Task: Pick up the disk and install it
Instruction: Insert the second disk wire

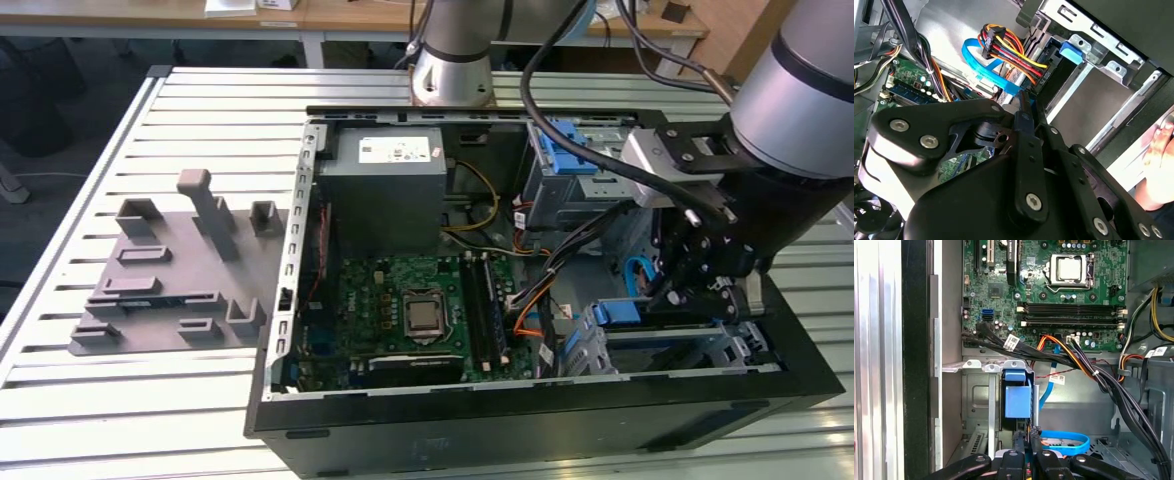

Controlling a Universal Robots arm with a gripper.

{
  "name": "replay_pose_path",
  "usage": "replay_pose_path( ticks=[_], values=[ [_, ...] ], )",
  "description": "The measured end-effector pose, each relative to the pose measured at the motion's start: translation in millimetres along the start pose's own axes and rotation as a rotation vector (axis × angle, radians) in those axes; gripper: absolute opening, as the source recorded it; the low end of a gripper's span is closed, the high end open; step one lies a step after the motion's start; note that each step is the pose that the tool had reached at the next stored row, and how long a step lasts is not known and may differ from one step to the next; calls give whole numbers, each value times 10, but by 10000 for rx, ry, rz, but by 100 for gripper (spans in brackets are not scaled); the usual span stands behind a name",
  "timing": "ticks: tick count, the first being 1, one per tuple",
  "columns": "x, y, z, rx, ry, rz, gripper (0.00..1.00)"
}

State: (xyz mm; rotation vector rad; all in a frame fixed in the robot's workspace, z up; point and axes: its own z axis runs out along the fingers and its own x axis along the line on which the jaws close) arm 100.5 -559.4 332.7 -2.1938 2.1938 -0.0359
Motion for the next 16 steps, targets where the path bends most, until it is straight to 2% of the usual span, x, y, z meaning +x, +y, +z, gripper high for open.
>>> replay_pose_path(
  ticks=[12,13,16],
  values=[
    [6,-1,45,0,-11,2,17],
    [6,-1,45,0,-14,2,23],
    [5,-2,32,1,-23,3,23]
  ],
)
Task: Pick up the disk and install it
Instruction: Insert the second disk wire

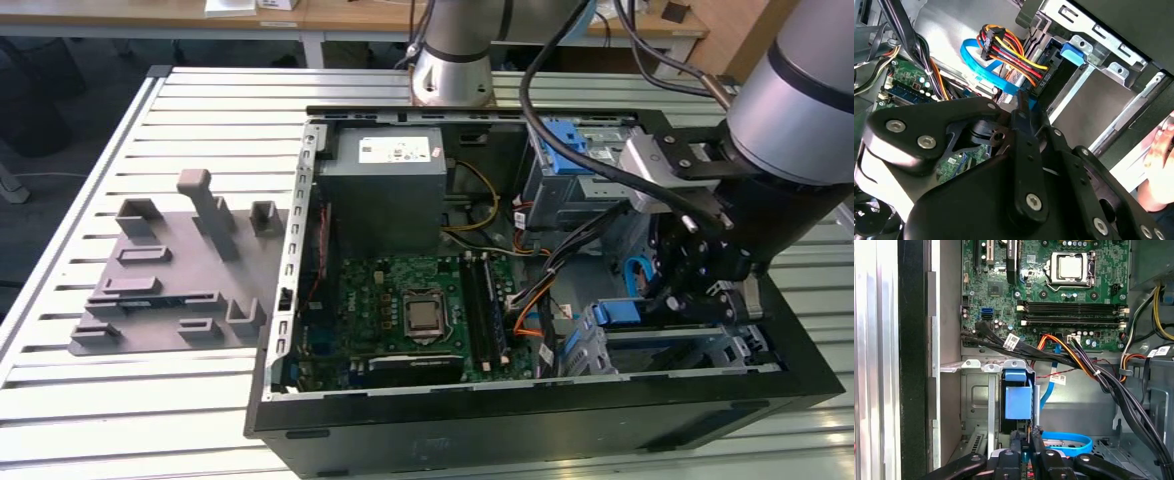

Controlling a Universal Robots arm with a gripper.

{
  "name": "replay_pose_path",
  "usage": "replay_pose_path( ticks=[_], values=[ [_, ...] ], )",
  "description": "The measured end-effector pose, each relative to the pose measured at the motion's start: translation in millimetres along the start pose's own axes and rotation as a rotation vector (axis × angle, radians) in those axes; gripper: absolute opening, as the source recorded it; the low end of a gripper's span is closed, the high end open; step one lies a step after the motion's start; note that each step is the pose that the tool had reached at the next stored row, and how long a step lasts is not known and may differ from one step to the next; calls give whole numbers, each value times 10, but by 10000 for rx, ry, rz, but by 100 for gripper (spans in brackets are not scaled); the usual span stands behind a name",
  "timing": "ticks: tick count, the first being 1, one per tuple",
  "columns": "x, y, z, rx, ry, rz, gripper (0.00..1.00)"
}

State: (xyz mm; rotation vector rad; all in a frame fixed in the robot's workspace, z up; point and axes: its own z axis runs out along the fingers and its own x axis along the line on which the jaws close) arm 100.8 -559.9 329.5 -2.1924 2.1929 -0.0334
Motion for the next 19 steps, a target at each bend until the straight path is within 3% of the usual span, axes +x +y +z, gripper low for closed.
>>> replay_pose_path(
  ticks=[6,9,19],
  values=[
    [-1,-3,-72,-1,5,0,22],
    [-1,-4,-87,0,4,0,11],
    [-2,-5,-120,-1,2,0,11]
  ],
)
